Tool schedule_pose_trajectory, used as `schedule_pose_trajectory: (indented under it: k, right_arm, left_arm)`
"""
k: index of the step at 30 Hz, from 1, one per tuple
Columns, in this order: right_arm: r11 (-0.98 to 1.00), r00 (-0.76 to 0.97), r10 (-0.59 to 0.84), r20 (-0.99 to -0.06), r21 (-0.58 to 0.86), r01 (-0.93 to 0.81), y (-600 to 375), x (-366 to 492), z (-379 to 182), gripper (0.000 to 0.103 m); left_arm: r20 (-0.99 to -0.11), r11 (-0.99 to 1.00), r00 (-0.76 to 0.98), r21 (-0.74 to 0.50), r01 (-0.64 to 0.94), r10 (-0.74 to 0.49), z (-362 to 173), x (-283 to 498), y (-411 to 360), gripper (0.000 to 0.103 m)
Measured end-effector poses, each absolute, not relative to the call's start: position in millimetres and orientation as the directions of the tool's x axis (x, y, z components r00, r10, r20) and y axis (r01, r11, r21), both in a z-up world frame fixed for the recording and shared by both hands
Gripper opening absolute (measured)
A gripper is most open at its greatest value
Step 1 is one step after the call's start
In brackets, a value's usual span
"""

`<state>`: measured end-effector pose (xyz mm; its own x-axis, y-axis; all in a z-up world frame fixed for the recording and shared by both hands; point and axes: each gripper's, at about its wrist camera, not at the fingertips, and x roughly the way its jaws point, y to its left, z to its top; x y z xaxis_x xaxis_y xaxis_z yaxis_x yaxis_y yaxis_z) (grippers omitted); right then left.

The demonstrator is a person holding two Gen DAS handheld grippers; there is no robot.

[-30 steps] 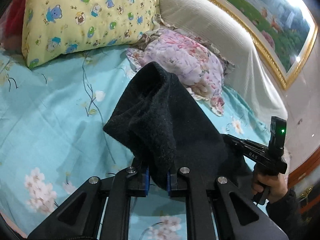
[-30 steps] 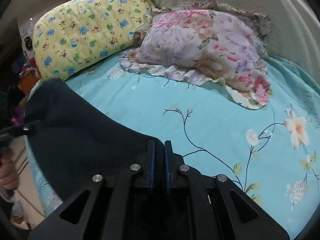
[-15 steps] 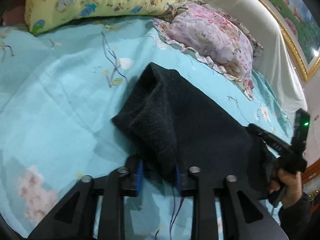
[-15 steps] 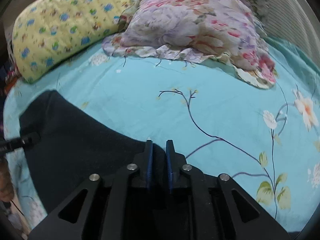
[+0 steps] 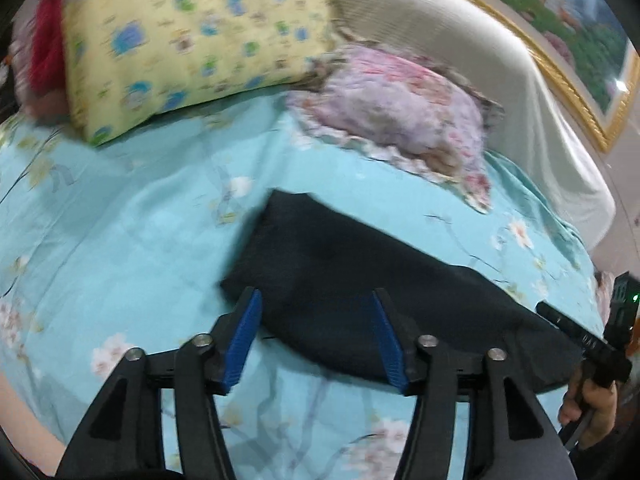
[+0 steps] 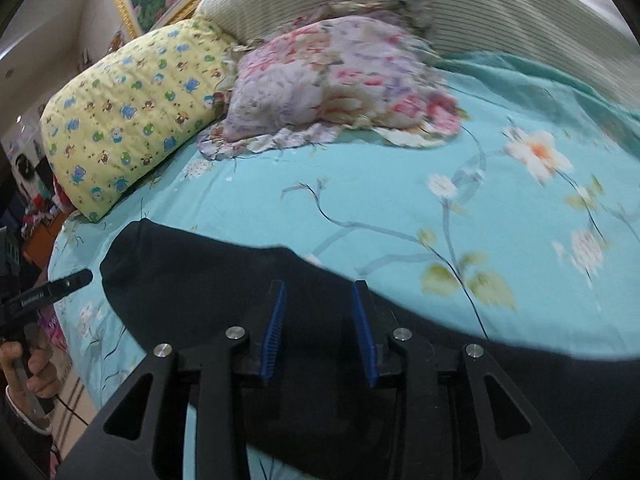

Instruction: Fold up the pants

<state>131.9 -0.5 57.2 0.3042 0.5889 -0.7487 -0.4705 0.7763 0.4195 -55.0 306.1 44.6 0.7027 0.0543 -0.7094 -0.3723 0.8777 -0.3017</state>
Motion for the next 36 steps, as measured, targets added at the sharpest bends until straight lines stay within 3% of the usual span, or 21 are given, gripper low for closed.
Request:
schedule_pose_trajectory:
  k: [13, 28, 36]
  right_arm:
    - [0.856, 0.374, 0.516, -0.770, 0.465, -0.224, -116, 84, 44, 0.039]
    - [0.886, 0.498, 0.392, -0.774, 0.462, 0.021, -226, 43, 47, 0.053]
    - [0.858, 0.523, 0.342, -0.781, 0.486, 0.166, -275, 42, 35, 0.055]
  left_arm:
    - [-0.730, 0.947, 0.665, -0.303, -0.107, -0.158, 41, 3, 184, 0.059]
    - [-0.775, 0.958, 0.566, -0.265, 0.113, -0.281, 37, 57, 76, 0.066]
    - [-0.796, 0.933, 0.500, -0.221, 0.284, -0.341, 41, 94, 9, 0.069]
